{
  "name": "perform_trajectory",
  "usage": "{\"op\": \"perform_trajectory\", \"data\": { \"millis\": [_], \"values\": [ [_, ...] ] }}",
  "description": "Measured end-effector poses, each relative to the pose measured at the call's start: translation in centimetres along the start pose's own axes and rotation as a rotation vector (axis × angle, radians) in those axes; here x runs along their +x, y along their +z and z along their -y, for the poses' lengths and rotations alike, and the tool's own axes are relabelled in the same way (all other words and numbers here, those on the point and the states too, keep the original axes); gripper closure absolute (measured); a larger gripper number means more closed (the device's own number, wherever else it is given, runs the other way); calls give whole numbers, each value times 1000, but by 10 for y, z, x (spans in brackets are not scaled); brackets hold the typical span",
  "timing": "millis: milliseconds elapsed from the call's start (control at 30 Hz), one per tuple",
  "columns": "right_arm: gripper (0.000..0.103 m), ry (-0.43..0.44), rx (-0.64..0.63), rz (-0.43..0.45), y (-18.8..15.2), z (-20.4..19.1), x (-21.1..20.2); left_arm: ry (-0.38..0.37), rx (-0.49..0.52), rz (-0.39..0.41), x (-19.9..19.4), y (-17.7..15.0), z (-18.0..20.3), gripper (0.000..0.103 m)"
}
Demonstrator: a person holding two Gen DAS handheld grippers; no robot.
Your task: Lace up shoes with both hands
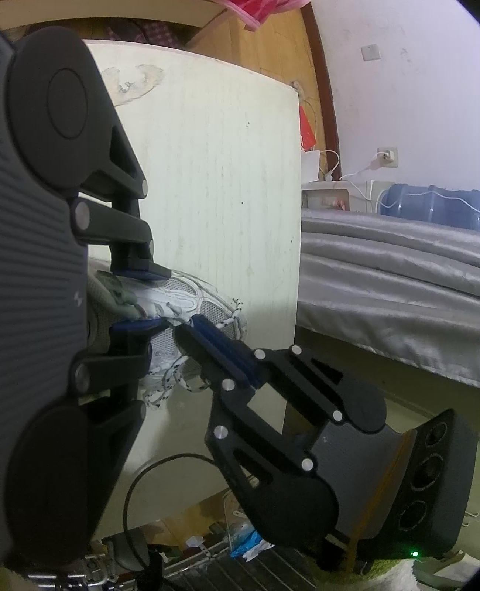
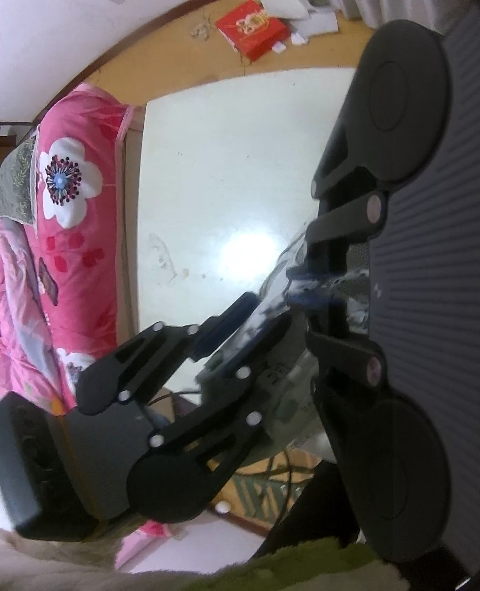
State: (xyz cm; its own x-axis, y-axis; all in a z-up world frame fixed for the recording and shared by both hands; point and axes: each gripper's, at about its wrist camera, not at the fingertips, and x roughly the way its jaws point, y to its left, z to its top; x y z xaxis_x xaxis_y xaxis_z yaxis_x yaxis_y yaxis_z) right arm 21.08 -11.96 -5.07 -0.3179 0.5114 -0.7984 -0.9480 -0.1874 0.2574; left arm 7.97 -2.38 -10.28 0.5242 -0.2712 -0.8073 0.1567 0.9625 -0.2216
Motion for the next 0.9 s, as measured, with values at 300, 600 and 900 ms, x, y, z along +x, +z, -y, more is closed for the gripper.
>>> {"op": "perform_trajectory", "data": {
  "millis": [300,600,900],
  "values": [
    [100,24,14,-7,2,2,4,5,-8,3,9,1,4,81],
    [100,24,49,21,-1,6,7,-21,-91,25,-24,19,-2,81],
    [100,33,95,58,-8,10,6,-28,4,-83,-13,23,-6,95]
  ]
}}
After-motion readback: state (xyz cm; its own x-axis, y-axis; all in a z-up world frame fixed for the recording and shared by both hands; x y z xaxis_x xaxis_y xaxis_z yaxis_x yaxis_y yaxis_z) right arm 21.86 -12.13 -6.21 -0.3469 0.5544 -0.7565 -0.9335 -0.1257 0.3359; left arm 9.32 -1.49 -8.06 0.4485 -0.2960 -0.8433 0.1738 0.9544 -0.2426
